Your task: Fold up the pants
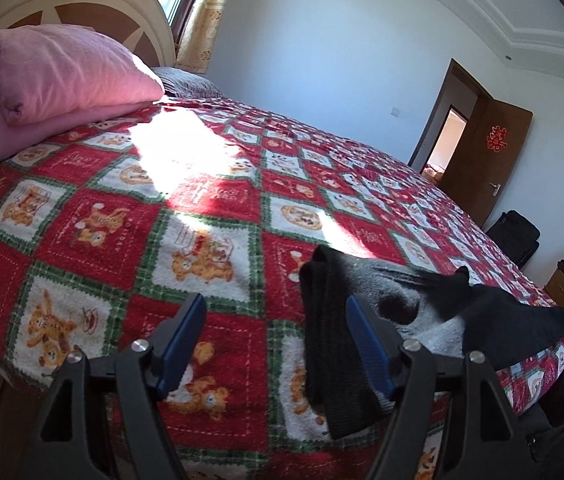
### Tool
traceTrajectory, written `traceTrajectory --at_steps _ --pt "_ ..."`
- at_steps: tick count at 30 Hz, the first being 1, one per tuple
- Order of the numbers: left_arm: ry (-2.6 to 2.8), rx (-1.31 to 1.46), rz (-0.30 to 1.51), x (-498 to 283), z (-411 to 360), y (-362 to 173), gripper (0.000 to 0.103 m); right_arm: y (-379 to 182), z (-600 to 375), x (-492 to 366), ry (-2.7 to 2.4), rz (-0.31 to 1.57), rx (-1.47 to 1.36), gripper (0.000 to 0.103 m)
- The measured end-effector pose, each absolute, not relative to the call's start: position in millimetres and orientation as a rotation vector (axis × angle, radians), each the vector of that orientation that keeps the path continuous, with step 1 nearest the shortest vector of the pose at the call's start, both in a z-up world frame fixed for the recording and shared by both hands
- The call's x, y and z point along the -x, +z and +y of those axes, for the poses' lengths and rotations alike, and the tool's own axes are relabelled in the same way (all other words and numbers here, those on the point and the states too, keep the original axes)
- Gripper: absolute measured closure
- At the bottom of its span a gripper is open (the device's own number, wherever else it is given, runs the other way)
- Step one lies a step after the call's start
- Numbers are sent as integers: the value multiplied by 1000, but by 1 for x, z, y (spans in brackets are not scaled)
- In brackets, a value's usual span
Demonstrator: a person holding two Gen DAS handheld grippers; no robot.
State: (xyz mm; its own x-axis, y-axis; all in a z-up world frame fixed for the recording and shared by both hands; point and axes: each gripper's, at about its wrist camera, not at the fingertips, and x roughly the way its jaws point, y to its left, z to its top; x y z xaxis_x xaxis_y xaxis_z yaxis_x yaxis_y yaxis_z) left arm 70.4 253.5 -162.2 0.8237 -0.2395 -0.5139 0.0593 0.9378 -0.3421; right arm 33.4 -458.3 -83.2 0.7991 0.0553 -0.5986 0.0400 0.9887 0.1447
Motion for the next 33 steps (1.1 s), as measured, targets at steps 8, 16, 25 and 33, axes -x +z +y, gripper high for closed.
traceTrajectory --at_steps 8,16,25,33 --pt "-216 242 677 -115 213 -159 46 -96 -279 -126 373 745 -22 40" --pt "-251 282 728 -121 208 -166 80 -122 -126 -201 587 815 5 41" --pt "-255 288 715 -139 205 -159 91 -153 -39 -266 693 953 -68 46" --pt "-263 370 674 -152 217 -159 93 -153 -23 -280 664 951 -48 99"
